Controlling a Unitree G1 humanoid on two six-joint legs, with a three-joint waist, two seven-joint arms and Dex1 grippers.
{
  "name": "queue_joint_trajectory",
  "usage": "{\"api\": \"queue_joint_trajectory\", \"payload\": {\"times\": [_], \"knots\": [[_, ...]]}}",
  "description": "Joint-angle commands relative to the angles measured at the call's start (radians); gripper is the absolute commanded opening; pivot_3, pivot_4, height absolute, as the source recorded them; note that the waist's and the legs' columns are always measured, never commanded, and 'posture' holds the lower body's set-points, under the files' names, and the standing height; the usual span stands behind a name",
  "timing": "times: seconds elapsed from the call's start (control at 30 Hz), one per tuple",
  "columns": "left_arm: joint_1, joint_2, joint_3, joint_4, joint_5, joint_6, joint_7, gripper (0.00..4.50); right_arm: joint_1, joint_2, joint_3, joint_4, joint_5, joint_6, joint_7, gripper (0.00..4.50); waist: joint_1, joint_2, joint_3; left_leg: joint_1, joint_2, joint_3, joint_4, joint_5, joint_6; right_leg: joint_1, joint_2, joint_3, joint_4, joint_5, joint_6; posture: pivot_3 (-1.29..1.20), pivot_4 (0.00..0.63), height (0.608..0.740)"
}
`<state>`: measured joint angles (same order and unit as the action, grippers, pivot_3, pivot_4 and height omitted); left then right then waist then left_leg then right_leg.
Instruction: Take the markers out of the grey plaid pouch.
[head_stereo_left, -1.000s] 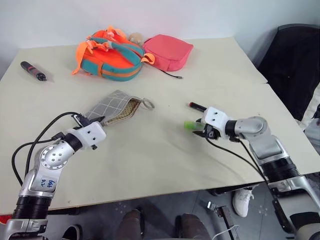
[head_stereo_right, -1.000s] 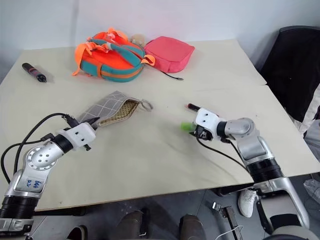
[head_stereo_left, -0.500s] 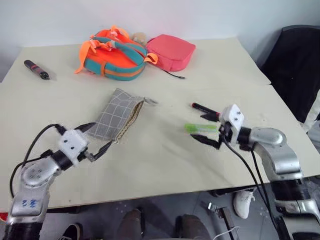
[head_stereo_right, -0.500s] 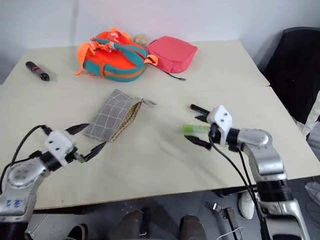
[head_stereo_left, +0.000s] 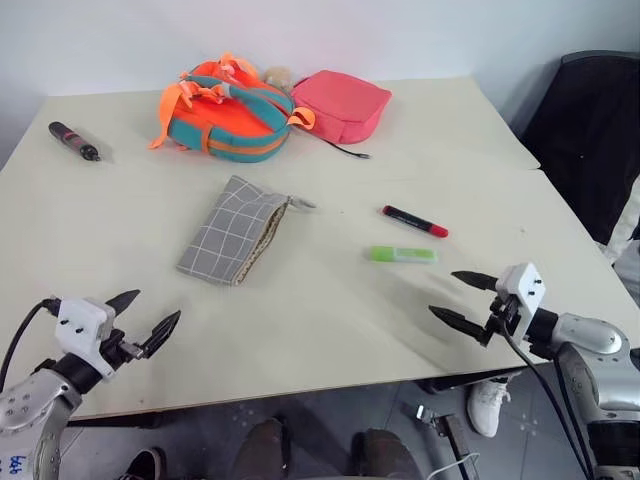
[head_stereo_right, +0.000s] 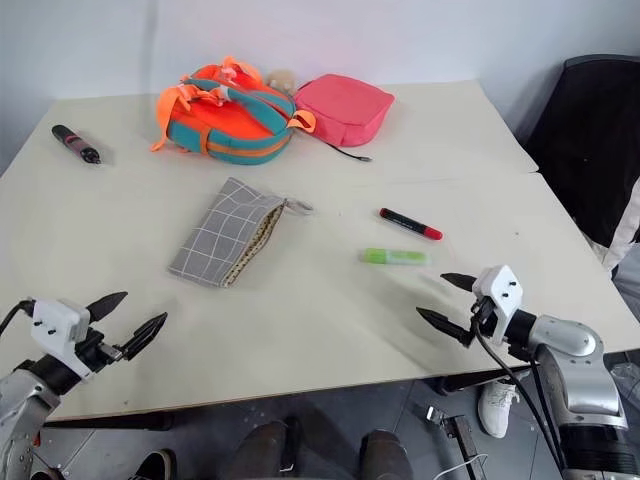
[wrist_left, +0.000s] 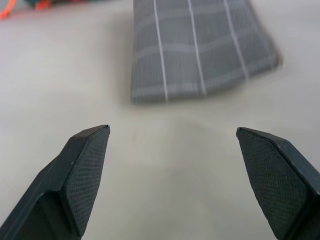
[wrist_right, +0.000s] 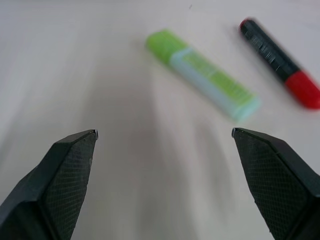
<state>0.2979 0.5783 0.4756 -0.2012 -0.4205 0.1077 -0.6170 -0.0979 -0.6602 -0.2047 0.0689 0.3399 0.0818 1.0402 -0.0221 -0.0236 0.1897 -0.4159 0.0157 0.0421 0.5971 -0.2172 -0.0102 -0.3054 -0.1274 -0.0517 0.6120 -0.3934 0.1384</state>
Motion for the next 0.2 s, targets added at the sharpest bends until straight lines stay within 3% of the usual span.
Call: {"api": "queue_joint_trajectory", "payload": {"times": [0.03, 0.2], "knots": [[0.014, -0.011, 0.035, 0.011, 0.006, -0.038, -0.001, 4.32, -0.017, -0.017, -0.023, -0.014, 0.021, -0.023, 0.003, 4.5, 0.0, 0.0, 0.0, 0.0, 0.0, 0.0, 0.0, 0.0, 0.0, 0.0, 0.0, 0.0, 0.0, 0.0, 0.0, 0.0, 0.15, 0.74], [0.003, -0.011, 0.041, 0.049, 0.0, -0.066, -0.011, 4.32, -0.022, -0.018, -0.005, -0.004, 0.015, -0.037, 0.018, 4.5, 0.0, 0.0, 0.0, 0.001, 0.0, 0.0, 0.0, -0.001, -0.001, 0.0, 0.0, 0.0, 0.0, 0.0, 0.0, 0.0, 0.15, 0.74]]}}
